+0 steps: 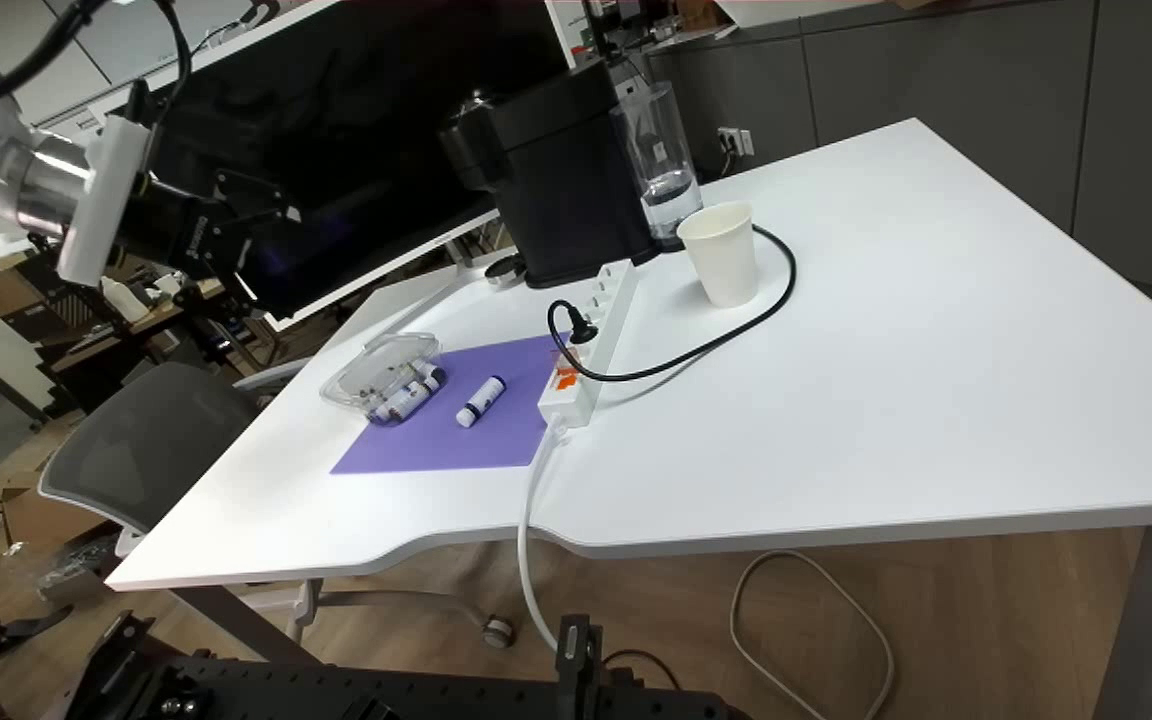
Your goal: Uncover the lid of the clear container
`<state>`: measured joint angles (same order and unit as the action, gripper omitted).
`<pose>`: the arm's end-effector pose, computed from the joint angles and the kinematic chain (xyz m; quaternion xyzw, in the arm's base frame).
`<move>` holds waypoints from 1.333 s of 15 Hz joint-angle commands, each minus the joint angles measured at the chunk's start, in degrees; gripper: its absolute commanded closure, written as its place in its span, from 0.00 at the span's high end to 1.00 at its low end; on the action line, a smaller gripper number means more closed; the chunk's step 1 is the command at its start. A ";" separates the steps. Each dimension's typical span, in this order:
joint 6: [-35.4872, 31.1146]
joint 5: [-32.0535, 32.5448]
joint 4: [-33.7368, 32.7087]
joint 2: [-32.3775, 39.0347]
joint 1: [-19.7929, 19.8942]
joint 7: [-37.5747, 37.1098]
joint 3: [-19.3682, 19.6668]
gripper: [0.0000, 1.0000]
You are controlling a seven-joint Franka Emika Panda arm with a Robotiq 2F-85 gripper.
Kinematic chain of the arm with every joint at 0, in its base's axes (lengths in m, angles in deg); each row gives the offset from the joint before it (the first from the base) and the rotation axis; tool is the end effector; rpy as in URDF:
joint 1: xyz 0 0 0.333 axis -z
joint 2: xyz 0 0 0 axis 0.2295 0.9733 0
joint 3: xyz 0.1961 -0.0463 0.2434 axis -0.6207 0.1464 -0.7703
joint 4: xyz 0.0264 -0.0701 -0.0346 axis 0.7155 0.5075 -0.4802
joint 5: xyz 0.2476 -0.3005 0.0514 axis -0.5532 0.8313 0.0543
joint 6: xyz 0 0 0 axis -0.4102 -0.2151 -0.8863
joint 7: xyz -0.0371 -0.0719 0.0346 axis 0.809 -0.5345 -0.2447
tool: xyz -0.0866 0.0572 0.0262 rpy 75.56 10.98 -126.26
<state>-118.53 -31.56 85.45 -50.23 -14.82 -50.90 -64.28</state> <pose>0.4065 0.1276 0.3126 0.8667 0.3853 0.1052 0.2988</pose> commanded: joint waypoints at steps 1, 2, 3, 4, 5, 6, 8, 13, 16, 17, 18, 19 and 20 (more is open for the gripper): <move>-1.67 6.50 -1.06 5.86 -1.22 -4.55 2.39 1.00; -1.98 7.68 -1.27 7.50 -1.61 -5.03 2.88 1.00; -2.13 8.50 -1.54 8.94 -2.03 -5.13 3.26 1.00; -2.37 9.55 -1.81 10.56 -0.51 -5.53 1.58 1.00; -2.27 10.33 -2.08 11.82 -0.77 -5.86 1.58 1.00; -2.11 11.00 -2.27 13.07 -0.95 -6.20 1.41 1.00; -1.68 11.31 -2.59 14.63 -3.39 -5.81 3.44 1.00; -1.02 10.18 -2.26 14.37 -4.75 -5.74 4.41 1.00; -0.57 12.15 -3.58 17.05 -5.56 -9.29 5.35 1.00; 0.05 13.36 -4.14 18.05 -4.64 -10.58 4.55 1.00; 0.37 13.89 -4.60 18.85 -5.80 -11.17 5.79 1.00; 0.97 15.10 -5.35 20.01 -5.92 -12.20 6.03 1.00; 1.77 16.65 -6.16 21.10 -6.20 -13.62 6.35 1.00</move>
<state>-118.96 -19.10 82.40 -32.90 -19.59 -59.25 -59.43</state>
